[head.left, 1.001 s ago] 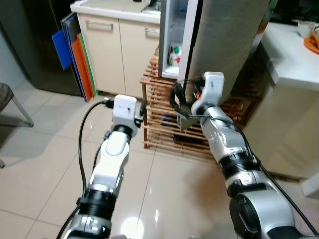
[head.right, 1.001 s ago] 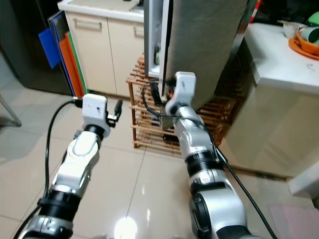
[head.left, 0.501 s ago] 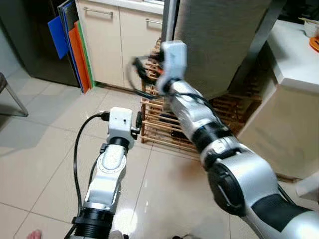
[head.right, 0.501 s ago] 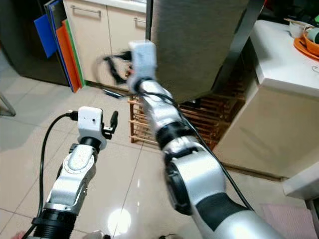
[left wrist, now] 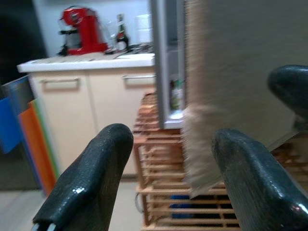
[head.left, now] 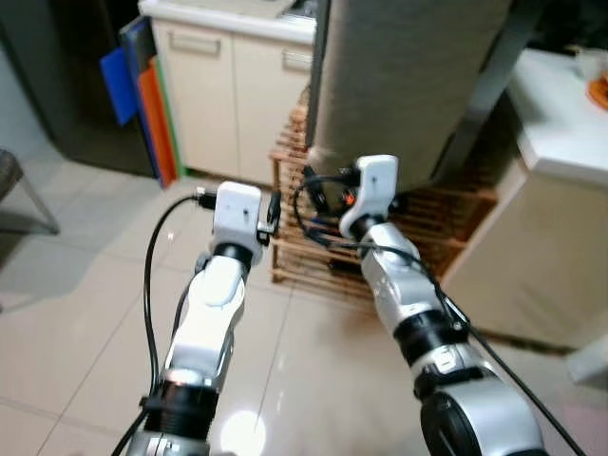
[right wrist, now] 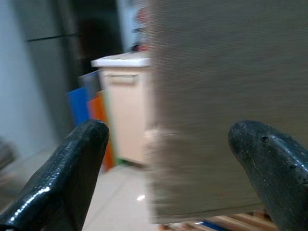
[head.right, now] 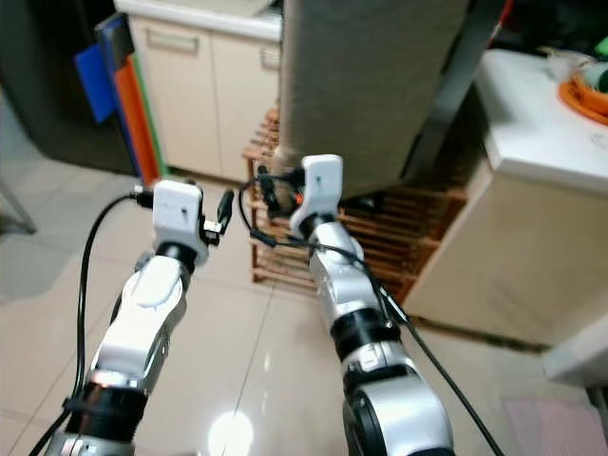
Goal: Restocking fridge
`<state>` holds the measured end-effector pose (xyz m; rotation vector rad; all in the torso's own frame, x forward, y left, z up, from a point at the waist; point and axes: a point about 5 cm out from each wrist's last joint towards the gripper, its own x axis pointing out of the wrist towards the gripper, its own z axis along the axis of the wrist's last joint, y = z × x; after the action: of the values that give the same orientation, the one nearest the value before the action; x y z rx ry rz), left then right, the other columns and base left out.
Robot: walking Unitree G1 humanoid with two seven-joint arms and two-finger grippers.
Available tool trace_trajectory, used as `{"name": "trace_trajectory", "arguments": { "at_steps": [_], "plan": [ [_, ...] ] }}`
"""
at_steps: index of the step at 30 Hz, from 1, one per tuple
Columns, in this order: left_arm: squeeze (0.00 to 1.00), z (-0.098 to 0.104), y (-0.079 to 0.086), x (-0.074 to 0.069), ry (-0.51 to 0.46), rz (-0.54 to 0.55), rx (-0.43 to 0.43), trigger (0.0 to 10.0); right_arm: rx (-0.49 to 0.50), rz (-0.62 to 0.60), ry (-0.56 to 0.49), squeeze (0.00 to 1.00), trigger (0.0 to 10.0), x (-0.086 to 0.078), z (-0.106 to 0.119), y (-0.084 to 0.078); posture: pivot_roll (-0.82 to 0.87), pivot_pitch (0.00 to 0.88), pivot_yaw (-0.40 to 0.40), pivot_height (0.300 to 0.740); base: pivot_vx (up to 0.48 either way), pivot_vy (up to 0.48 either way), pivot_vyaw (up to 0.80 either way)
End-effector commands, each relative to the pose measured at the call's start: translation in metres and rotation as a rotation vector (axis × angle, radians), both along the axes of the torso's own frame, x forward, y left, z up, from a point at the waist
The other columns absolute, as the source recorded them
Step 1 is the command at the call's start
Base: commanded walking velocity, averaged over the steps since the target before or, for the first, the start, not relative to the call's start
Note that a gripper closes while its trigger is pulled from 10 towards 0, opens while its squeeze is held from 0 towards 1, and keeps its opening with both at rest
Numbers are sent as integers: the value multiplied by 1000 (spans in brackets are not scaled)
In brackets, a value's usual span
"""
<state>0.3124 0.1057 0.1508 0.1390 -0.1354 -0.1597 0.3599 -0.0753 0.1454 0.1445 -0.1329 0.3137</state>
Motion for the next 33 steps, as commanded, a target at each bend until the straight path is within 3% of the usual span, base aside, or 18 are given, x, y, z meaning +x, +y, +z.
{"name": "trace_trajectory", "arguments": {
  "at_steps": [1,5,9,21,26,33],
  "plan": [
    [0,-1,-1,1,7,-9,6,10000,-34,-40,-8,0,10000,-2,-2,-11,29,0,-54,740,431,0,0],
    [0,-1,4,3,4,-6,14,10000,-36,-110,5,0,10000,1,-1,-29,34,0,-52,740,431,0,0],
    [0,-1,5,3,1,-9,16,10000,-37,-121,3,0,10000,0,2,-30,38,0,-47,740,432,0,0],
    [0,4,6,3,-14,-21,9,10000,-20,-98,10,0,10000,-1,4,-19,48,0,-47,740,433,0,0],
    [0,3,5,2,-13,-25,0,10000,-22,-46,-7,0,10000,0,11,-3,52,0,-58,740,431,0,0],
    [0,4,7,2,-14,-15,-11,10000,-19,-29,-7,0,10000,3,15,-1,57,0,-64,740,432,0,0]
  ]
}}
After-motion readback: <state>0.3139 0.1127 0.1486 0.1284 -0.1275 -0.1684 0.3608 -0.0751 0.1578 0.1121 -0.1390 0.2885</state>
